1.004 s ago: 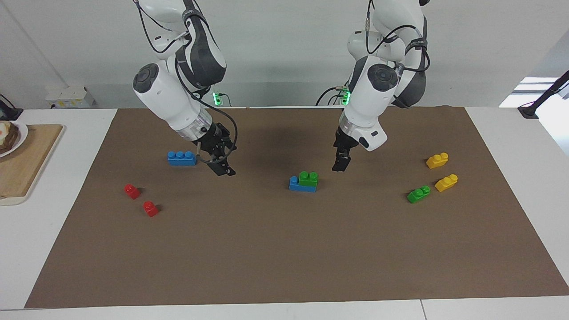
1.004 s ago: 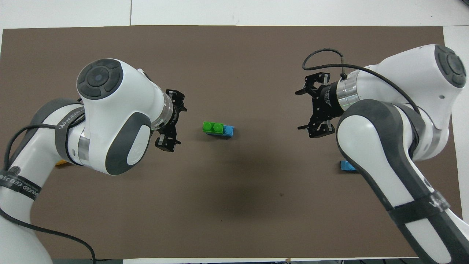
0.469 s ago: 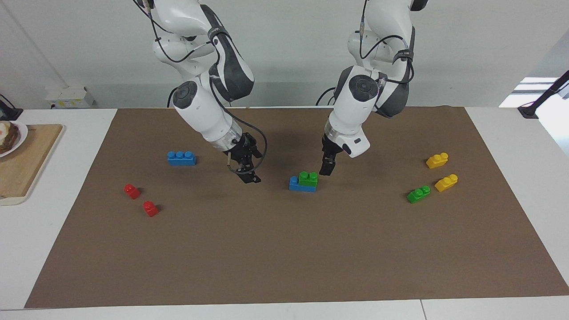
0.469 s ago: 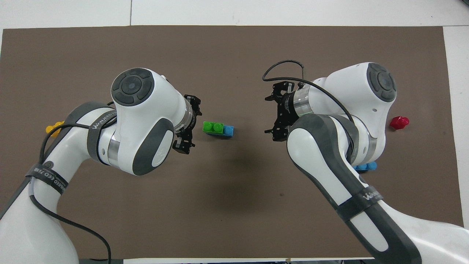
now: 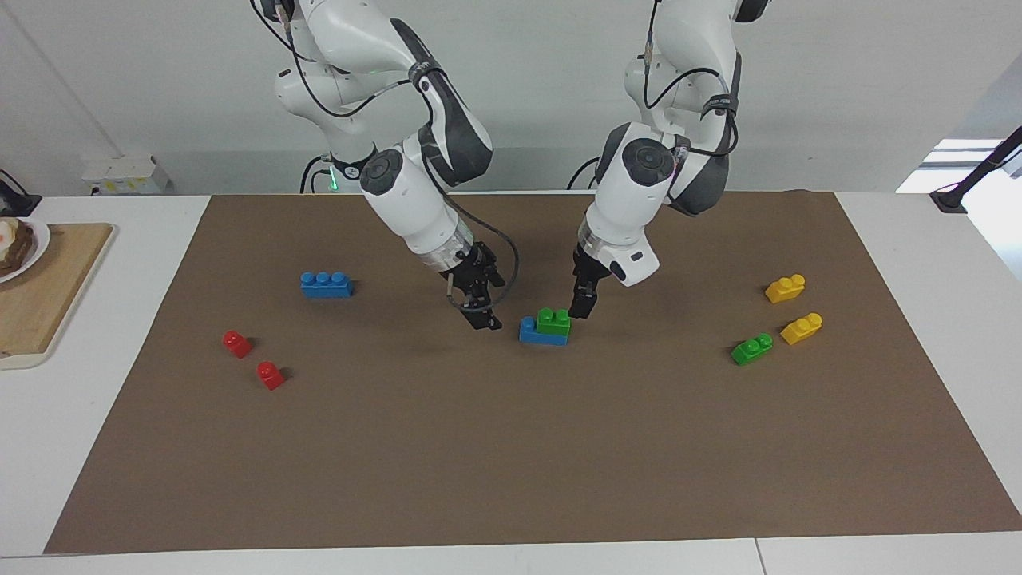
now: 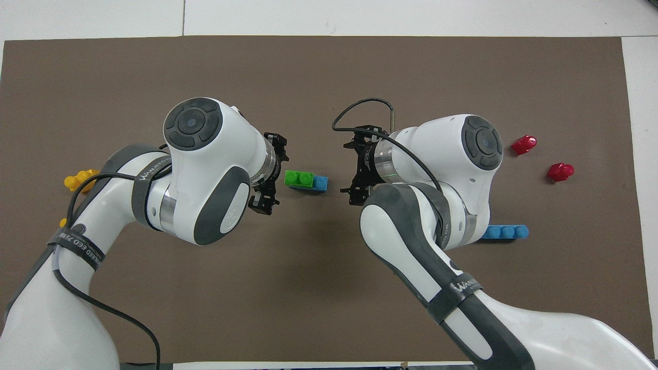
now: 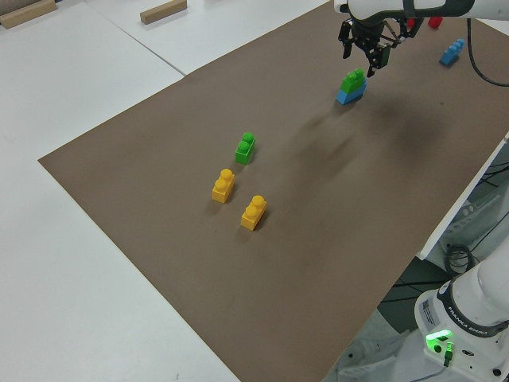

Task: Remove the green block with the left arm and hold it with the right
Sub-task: 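Lower the left gripper onto the green part while the right gripper reaches blue, then close the left gripper on green while the right gripper closes on blue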

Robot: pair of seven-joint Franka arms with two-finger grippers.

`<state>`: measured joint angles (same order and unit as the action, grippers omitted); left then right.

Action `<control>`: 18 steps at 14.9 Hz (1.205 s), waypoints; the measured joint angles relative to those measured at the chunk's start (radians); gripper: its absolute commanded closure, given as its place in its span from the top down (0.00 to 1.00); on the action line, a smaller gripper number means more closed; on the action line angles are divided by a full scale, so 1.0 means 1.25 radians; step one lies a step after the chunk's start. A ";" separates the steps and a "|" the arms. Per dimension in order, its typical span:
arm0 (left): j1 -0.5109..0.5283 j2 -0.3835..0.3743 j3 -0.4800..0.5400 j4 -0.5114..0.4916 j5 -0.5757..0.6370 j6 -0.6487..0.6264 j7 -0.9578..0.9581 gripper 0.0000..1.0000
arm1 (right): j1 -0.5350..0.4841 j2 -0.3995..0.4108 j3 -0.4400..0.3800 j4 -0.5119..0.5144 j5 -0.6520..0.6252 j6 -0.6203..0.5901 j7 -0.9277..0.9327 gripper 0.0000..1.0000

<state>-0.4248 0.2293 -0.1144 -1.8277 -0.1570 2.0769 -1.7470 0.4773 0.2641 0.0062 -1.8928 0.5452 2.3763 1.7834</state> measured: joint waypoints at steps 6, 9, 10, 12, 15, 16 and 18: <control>-0.012 0.022 0.001 -0.015 0.000 0.080 -0.003 1.00 | 0.046 0.050 0.000 -0.001 0.000 0.055 0.010 1.00; -0.012 0.037 0.001 -0.027 0.000 0.108 -0.010 1.00 | 0.054 0.064 0.000 0.001 0.000 0.066 0.010 1.00; -0.013 0.044 0.001 -0.027 0.000 0.111 -0.013 1.00 | 0.054 0.067 0.000 0.004 0.000 0.066 0.010 1.00; -0.014 0.052 0.000 -0.027 0.000 0.116 -0.016 1.00 | 0.055 0.074 0.000 0.009 0.000 0.066 0.010 1.00; -0.014 0.055 0.000 -0.028 0.000 0.120 -0.018 1.00 | 0.061 0.087 0.000 0.016 0.000 0.067 0.010 1.00; -0.015 0.055 0.000 -0.028 0.000 0.123 -0.018 1.00 | 0.062 0.091 0.000 0.019 0.000 0.070 0.010 1.00; -0.017 0.059 0.000 -0.029 0.000 0.134 -0.020 1.00 | 0.064 0.102 0.000 0.023 0.000 0.084 0.010 1.00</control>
<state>-0.4462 0.3027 -0.1142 -1.8644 -0.1572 2.2440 -1.7716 0.5569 0.3918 0.0061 -1.8637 0.5458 2.4814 1.7963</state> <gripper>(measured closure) 0.000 0.000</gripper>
